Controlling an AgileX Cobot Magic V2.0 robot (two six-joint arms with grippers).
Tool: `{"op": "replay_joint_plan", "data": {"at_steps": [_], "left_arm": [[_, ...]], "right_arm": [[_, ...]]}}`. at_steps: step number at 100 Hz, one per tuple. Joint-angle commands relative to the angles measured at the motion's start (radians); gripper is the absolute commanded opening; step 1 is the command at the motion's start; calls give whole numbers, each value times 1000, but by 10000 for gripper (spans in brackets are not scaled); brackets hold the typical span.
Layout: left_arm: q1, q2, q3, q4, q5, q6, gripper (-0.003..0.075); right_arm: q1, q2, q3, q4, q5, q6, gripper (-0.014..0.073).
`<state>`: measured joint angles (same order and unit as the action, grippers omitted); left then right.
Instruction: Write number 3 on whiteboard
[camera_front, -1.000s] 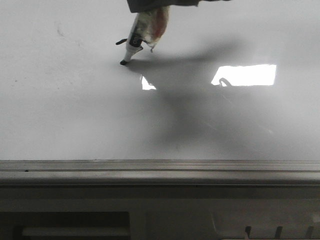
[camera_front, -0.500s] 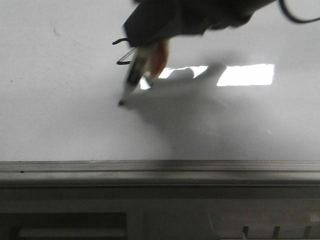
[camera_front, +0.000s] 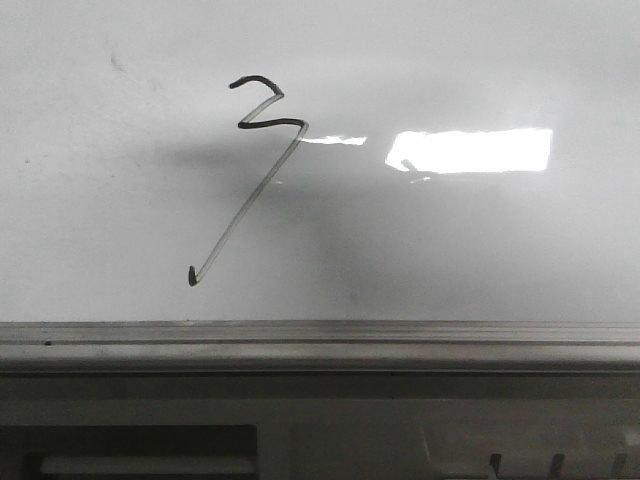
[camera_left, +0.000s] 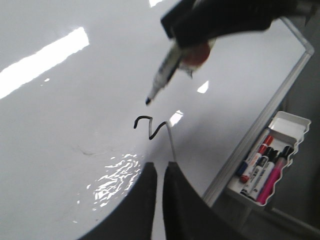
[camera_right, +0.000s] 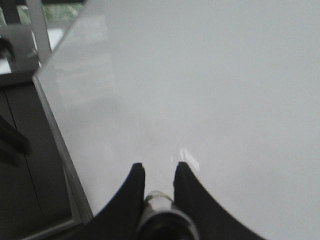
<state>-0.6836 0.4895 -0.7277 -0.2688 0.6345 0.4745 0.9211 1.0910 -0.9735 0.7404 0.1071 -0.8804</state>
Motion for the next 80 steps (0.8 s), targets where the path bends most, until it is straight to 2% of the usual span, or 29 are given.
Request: {"op": "replay_joint_plan", "data": {"at_steps": [1,9,14,21,32,39,59,80], "left_arm": [[-6,57,-60,-85,-46,-8,132],[-6,128,-101,-116,9,20,318],[-6,170,-132,-150,47,60,407],[-6,226,-178,-221,100,147,459],[-6,300,-240,-362,187,329,433],[-6,343,-268,-436,242,394,403],[-6,430,-310,-481,286,410,329],[-6,462,-312,-538,296,410,252]], "right_arm": [[-4,-63,-87,-61,74,-14,-61],[-4,-66,-133,-95,231,-14,-61],[-4,-61,-153,-101,311,-14,-61],[-4,-61,-170,-104,388,-14,-61],[-2,-61,-180,-104,471,-14,-61],[2,-61,-180,-96,490,-14,-61],[88,-61,-180,-96,482,-15,-61],[103,-61,-180,-100,460,-16,-61]]}}
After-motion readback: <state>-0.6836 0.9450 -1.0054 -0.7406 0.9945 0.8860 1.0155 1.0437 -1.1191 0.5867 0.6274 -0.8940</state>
